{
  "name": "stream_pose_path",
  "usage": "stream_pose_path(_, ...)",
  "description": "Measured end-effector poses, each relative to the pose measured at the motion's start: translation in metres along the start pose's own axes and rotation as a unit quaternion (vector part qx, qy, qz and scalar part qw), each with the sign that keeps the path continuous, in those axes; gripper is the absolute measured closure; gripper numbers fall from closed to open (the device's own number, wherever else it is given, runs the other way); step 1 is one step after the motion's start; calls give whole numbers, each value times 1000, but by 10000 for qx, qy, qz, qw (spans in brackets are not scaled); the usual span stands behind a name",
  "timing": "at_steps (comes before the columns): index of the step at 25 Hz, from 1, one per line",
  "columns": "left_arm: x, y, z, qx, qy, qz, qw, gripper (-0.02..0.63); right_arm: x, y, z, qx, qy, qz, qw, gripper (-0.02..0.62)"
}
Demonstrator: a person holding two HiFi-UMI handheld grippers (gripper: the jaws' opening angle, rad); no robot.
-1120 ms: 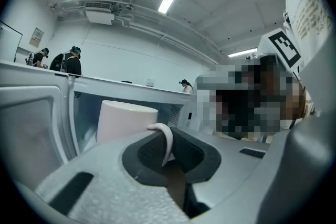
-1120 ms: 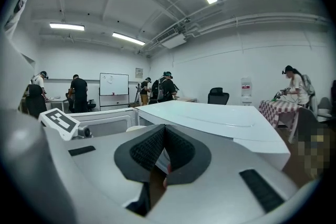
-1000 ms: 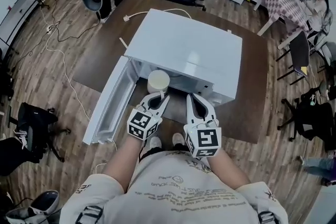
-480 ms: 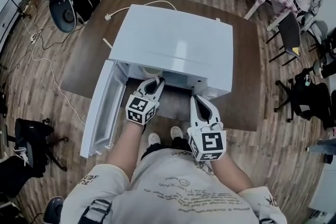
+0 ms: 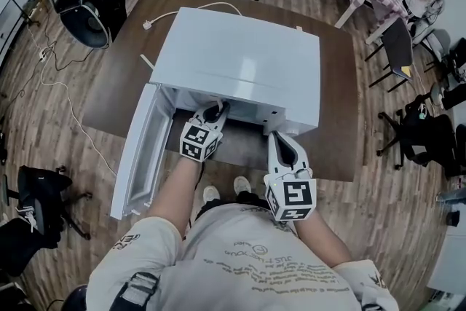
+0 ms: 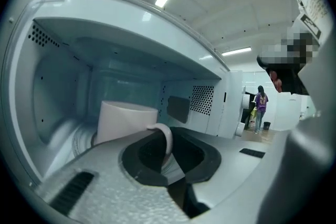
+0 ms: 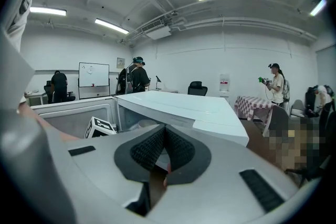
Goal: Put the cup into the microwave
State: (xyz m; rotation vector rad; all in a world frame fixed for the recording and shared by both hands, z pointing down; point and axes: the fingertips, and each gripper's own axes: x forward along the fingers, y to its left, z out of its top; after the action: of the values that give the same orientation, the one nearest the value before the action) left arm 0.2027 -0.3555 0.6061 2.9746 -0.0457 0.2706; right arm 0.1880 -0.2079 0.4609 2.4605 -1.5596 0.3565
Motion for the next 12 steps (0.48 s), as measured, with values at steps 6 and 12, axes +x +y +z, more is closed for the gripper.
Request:
stream_pose_path(6,1,11,-5,-317,-107,30,9994,572,-1,3,-2,-75,55,1,10000,581)
stream_pose_path(12,-6,22,-7,-150,167,127,9997,560,2,10,-1,-119,45,80,9999,581)
